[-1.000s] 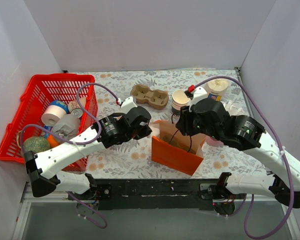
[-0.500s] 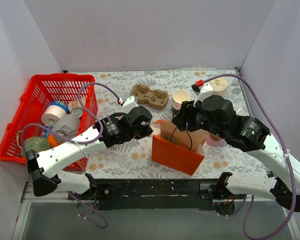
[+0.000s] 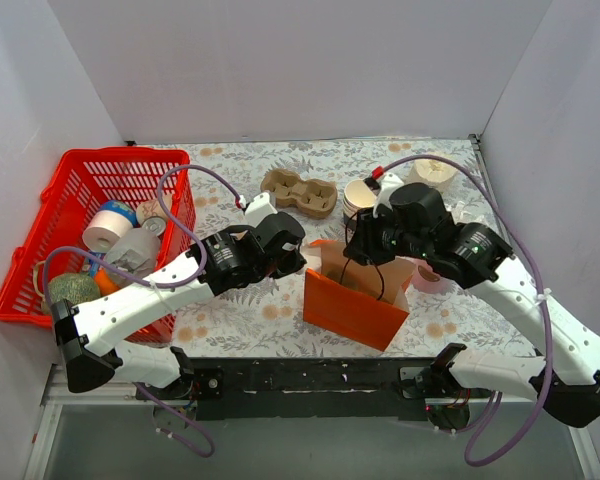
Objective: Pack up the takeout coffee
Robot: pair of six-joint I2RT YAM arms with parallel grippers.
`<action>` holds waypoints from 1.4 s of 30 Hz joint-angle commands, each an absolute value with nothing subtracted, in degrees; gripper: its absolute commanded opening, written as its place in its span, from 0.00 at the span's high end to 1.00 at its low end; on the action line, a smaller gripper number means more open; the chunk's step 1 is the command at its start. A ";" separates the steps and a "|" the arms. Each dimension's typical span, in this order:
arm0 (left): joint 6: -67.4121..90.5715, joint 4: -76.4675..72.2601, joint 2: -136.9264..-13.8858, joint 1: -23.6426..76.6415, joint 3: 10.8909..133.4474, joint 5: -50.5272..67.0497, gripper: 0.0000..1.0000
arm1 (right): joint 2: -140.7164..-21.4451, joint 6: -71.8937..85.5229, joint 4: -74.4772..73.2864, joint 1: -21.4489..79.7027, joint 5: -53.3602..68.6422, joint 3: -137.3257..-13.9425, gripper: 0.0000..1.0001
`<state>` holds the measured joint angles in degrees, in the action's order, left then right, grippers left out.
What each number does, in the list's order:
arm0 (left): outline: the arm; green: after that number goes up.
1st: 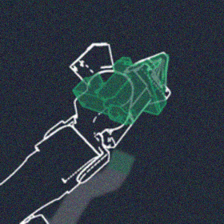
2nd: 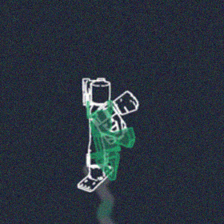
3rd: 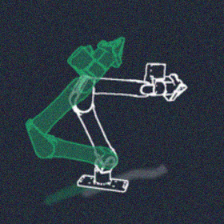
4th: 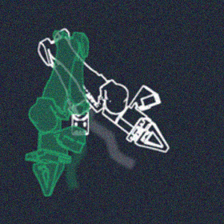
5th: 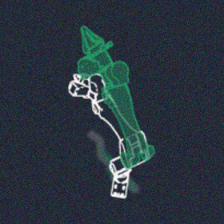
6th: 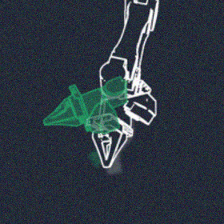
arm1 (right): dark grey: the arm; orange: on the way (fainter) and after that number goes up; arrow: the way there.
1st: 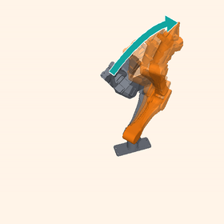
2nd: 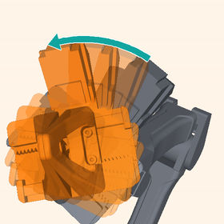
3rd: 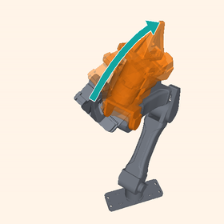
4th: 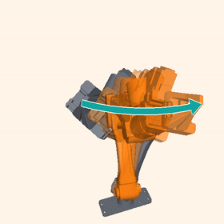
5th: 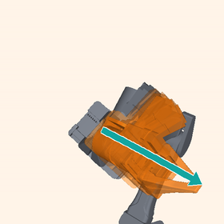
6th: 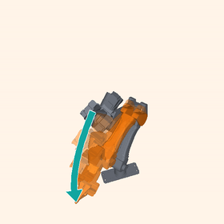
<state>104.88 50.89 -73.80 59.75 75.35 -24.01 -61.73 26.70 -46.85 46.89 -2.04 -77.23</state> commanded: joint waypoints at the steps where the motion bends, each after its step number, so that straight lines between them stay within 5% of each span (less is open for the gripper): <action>1: 105.03 51.86 -73.92 59.76 74.53 -24.96 1.00 | -59.60 20.75 -43.25 46.76 10.09 -73.05 0.66; 13: 104.77 51.24 -74.79 59.68 74.53 -24.00 1.00 | -60.90 11.95 -34.99 47.55 7.48 -61.88 0.62; 24: 105.47 49.40 -73.48 59.68 72.95 -23.55 1.00 | -61.17 26.81 -34.54 54.13 -8.59 -56.35 0.57; 34: 104.68 47.46 -72.25 59.68 72.07 -23.73 1.00 | -54.68 12.04 -13.73 55.81 -4.92 -41.06 0.61; 42: 102.57 44.91 -72.07 59.68 71.28 -21.97 1.00 | -57.30 7.47 -9.30 55.81 -5.45 -42.44 0.60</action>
<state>104.33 45.41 -73.56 59.75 72.29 -22.90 -55.31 10.98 -13.56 55.57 -5.23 -40.34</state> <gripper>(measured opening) 0.010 0.393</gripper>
